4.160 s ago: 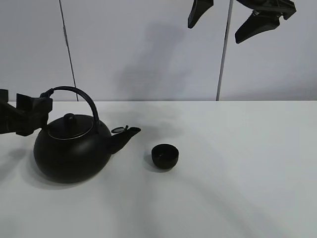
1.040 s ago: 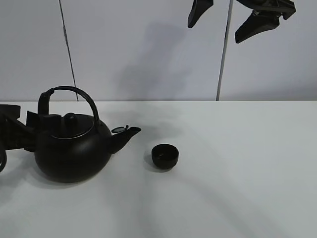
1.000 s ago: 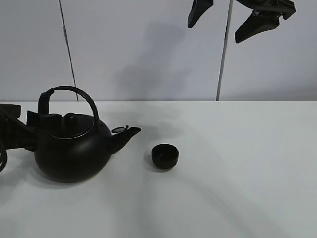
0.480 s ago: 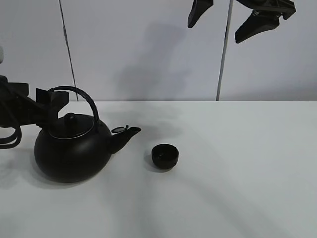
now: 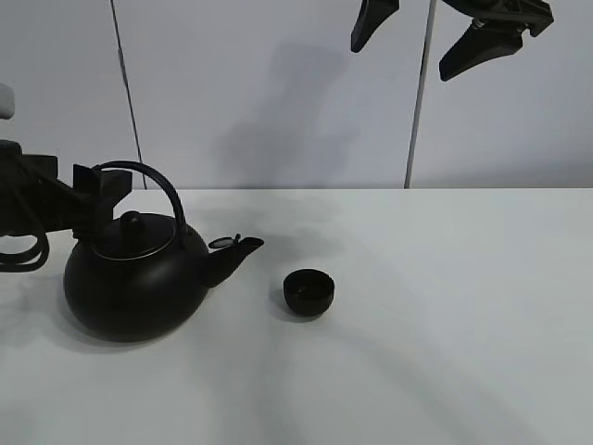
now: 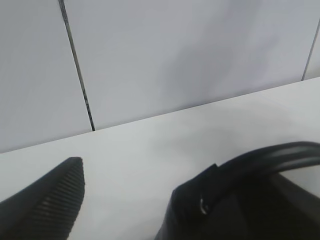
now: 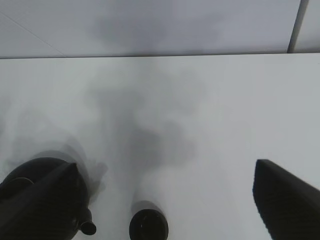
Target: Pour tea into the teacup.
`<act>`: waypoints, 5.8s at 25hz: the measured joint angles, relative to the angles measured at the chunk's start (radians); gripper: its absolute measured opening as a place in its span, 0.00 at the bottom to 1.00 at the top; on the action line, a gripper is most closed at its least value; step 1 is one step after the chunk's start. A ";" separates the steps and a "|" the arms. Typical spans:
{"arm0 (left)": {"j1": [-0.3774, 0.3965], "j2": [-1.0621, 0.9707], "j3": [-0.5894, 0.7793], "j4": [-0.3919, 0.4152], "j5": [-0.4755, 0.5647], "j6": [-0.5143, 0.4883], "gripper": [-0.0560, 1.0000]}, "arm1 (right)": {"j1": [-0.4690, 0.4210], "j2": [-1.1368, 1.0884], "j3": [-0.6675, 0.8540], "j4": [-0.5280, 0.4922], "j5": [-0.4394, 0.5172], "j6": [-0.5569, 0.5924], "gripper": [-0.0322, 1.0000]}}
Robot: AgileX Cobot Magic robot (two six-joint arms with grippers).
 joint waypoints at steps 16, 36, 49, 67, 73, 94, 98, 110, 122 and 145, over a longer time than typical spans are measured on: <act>0.000 0.000 -0.007 0.016 0.054 -0.001 0.62 | 0.000 0.000 0.000 0.001 -0.001 0.000 0.66; 0.000 0.000 -0.007 0.030 0.080 -0.015 0.24 | 0.000 0.000 0.000 0.001 -0.001 0.000 0.66; 0.002 -0.001 -0.007 0.042 0.075 0.000 0.18 | 0.000 0.000 0.000 0.001 -0.001 0.000 0.66; -0.070 -0.105 -0.195 0.164 0.367 0.046 0.17 | 0.000 0.000 0.000 0.001 -0.001 0.000 0.66; -0.099 -0.104 -0.248 0.178 0.482 0.086 0.16 | 0.000 0.000 0.000 0.001 -0.001 0.000 0.66; -0.104 -0.041 -0.341 0.175 0.532 0.201 0.16 | 0.000 0.000 0.000 0.001 -0.001 0.000 0.66; -0.107 -0.041 -0.366 0.183 0.560 0.218 0.16 | 0.000 0.000 0.000 0.001 -0.001 0.000 0.66; -0.119 -0.041 -0.380 0.202 0.562 0.246 0.16 | 0.000 0.000 0.000 0.001 -0.001 0.000 0.66; -0.130 -0.041 -0.382 0.214 0.562 0.262 0.16 | 0.000 0.000 0.000 0.001 -0.001 0.000 0.66; -0.131 -0.039 -0.403 0.224 0.562 0.301 0.16 | 0.000 0.000 0.000 0.001 -0.002 0.000 0.66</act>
